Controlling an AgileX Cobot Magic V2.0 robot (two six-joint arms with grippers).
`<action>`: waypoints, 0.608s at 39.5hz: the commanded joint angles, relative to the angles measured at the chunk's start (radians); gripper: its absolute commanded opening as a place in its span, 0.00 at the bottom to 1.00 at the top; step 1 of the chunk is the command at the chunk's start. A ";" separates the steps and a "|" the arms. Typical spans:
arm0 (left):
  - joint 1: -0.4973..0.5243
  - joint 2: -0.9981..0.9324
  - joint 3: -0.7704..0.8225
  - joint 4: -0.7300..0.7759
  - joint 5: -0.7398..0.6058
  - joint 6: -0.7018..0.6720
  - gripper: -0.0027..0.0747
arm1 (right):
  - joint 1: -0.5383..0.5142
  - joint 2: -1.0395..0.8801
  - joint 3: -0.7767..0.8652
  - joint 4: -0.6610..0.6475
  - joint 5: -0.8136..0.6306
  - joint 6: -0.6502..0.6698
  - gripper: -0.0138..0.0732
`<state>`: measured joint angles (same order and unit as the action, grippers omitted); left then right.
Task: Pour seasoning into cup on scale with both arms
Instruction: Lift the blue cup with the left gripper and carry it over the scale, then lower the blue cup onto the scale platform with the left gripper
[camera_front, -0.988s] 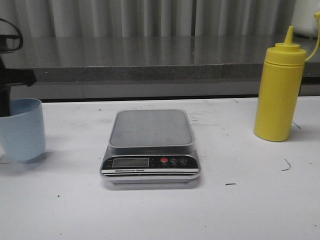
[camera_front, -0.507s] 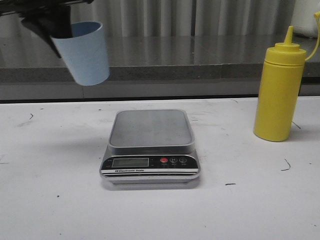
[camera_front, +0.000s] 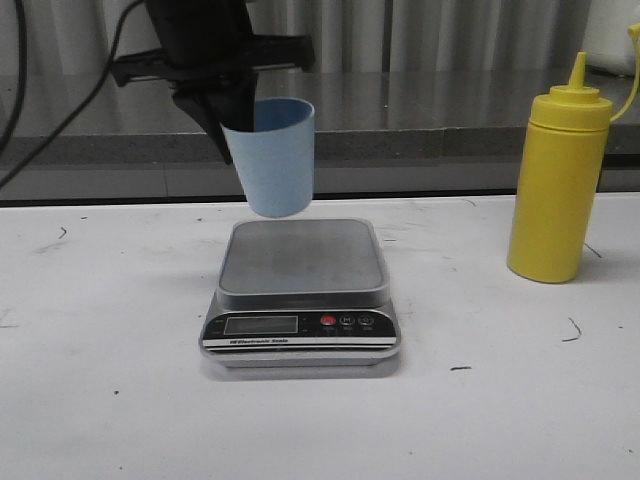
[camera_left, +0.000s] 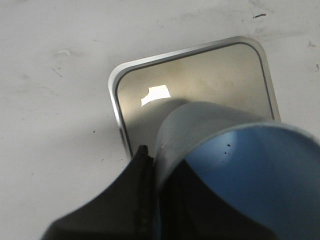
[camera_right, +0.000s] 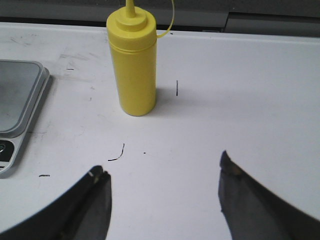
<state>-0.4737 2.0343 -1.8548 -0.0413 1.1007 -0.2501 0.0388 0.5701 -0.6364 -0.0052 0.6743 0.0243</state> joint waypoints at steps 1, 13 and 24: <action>-0.013 -0.025 -0.047 0.001 -0.042 -0.038 0.01 | 0.001 0.010 -0.027 -0.010 -0.060 -0.005 0.72; -0.013 0.018 -0.047 0.001 -0.056 -0.055 0.01 | 0.001 0.010 -0.027 -0.010 -0.060 -0.005 0.72; -0.013 0.019 -0.047 0.001 -0.060 -0.055 0.05 | 0.001 0.010 -0.027 -0.010 -0.059 -0.005 0.72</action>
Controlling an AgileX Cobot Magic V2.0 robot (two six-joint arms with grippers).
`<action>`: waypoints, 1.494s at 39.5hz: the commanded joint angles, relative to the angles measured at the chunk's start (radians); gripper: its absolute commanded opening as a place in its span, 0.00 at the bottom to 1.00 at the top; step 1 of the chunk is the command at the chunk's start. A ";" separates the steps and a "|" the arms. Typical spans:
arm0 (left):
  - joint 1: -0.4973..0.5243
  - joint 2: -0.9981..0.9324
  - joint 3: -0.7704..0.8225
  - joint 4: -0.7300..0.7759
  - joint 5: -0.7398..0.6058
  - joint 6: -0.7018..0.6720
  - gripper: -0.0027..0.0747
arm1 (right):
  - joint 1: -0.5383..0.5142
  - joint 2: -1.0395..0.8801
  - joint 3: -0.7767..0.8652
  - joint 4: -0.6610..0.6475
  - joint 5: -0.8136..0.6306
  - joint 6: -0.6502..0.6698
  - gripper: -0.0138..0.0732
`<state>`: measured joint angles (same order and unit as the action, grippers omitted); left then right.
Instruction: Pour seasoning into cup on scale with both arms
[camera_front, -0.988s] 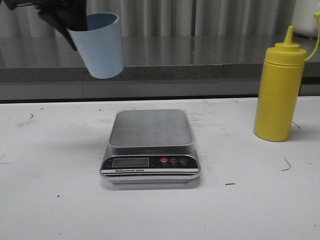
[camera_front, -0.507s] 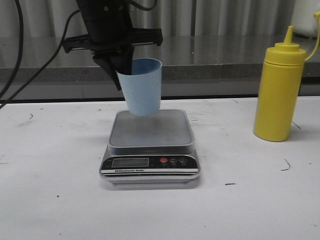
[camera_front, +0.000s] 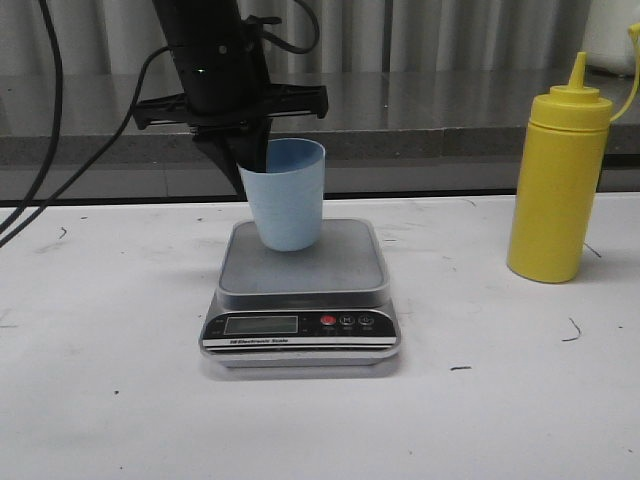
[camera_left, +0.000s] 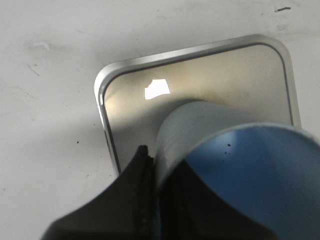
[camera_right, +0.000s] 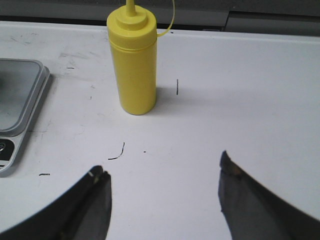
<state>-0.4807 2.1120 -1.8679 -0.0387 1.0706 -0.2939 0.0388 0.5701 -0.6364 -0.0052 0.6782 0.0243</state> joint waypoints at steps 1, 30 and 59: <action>-0.006 -0.058 -0.034 -0.002 -0.030 -0.011 0.08 | 0.001 0.010 -0.027 -0.010 -0.062 -0.005 0.72; -0.025 -0.310 0.068 0.061 -0.077 0.137 0.58 | 0.001 0.010 -0.027 -0.010 -0.061 -0.005 0.72; -0.077 -1.674 1.191 0.110 -0.693 0.203 0.58 | 0.001 0.010 -0.027 -0.010 -0.057 -0.005 0.72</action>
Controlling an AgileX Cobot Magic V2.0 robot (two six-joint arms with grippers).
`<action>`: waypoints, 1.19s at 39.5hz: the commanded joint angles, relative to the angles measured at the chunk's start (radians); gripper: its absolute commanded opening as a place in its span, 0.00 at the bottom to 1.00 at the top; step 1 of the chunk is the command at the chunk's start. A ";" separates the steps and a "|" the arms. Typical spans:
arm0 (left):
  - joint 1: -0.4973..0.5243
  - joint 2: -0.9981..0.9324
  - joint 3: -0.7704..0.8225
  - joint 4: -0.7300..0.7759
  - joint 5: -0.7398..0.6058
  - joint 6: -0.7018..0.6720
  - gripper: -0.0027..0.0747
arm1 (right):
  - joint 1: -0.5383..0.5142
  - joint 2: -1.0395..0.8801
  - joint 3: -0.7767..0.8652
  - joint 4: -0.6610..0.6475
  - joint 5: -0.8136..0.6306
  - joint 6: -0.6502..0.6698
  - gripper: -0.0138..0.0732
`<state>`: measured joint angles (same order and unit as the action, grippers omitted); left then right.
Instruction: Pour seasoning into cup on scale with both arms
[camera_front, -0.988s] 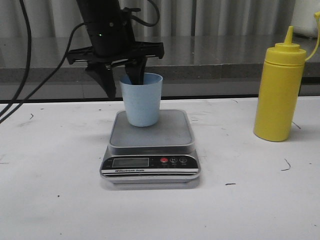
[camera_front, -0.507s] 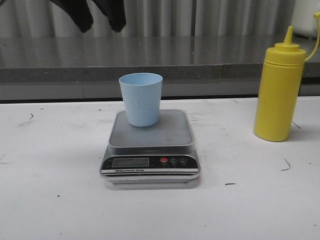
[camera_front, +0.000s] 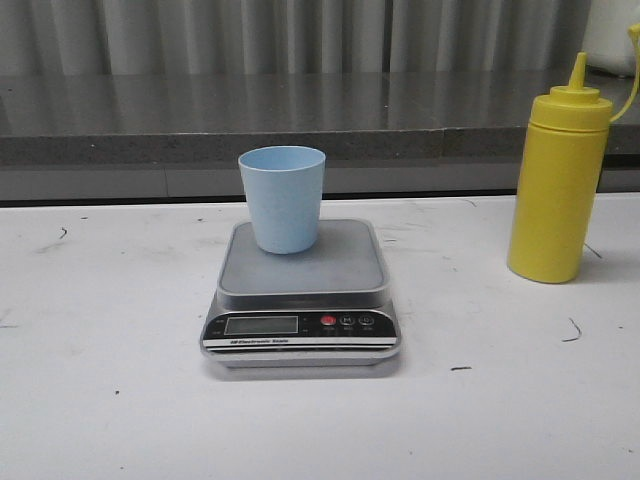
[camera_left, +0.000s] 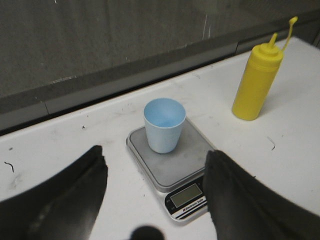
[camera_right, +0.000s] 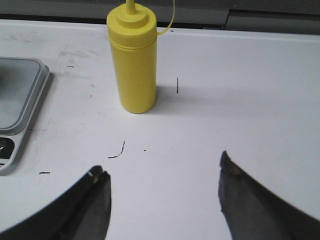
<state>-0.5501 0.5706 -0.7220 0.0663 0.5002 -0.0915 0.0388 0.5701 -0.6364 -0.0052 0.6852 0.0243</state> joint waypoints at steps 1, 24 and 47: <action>-0.007 -0.173 0.061 0.005 -0.133 -0.002 0.58 | 0.001 0.010 -0.027 -0.010 -0.064 -0.005 0.72; -0.007 -0.394 0.127 0.100 -0.006 -0.026 0.58 | 0.001 0.010 -0.027 -0.023 -0.102 -0.005 0.72; -0.007 -0.394 0.128 0.030 -0.028 -0.026 0.58 | 0.001 0.010 -0.027 -0.019 -0.103 -0.005 0.72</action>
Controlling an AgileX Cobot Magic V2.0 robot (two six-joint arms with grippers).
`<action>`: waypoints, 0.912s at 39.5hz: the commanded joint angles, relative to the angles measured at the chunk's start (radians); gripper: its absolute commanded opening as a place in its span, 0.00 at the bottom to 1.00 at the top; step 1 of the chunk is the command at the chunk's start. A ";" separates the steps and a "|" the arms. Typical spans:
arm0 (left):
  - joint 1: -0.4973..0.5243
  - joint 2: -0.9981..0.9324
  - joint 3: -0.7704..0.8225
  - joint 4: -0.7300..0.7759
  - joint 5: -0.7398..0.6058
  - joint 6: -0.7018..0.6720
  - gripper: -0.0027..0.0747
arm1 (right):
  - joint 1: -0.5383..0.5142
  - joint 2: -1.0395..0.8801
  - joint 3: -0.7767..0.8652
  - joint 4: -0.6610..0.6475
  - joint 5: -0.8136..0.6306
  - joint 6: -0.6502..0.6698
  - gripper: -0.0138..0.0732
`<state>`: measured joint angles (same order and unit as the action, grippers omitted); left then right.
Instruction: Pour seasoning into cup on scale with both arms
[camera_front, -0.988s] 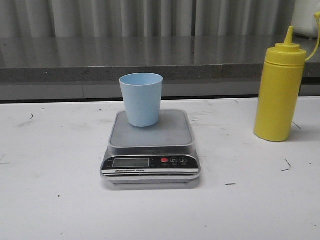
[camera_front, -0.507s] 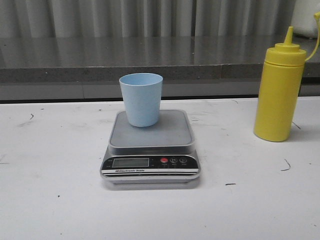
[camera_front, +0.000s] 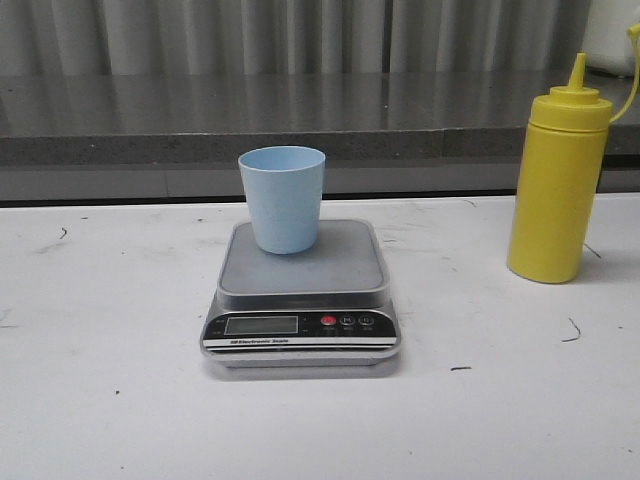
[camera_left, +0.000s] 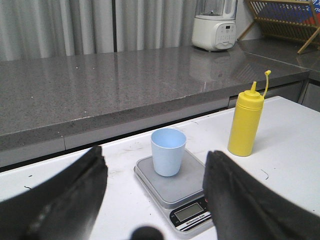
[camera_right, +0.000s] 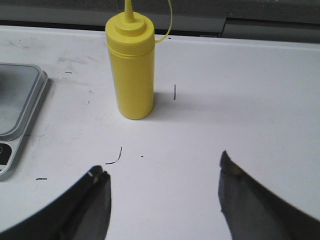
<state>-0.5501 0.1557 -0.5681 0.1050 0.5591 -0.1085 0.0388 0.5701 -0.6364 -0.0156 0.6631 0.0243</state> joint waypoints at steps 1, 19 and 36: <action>-0.007 0.021 -0.026 -0.009 -0.087 -0.009 0.58 | 0.001 0.010 -0.027 -0.009 -0.081 -0.005 0.72; -0.007 0.021 -0.026 -0.009 -0.087 -0.009 0.58 | 0.001 0.010 -0.027 -0.018 -0.075 -0.024 0.82; -0.007 0.021 -0.026 -0.009 -0.087 -0.009 0.58 | 0.059 0.011 -0.027 -0.017 -0.141 -0.081 0.90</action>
<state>-0.5501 0.1557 -0.5681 0.1013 0.5578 -0.1085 0.0743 0.5701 -0.6364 -0.0233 0.6236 -0.0288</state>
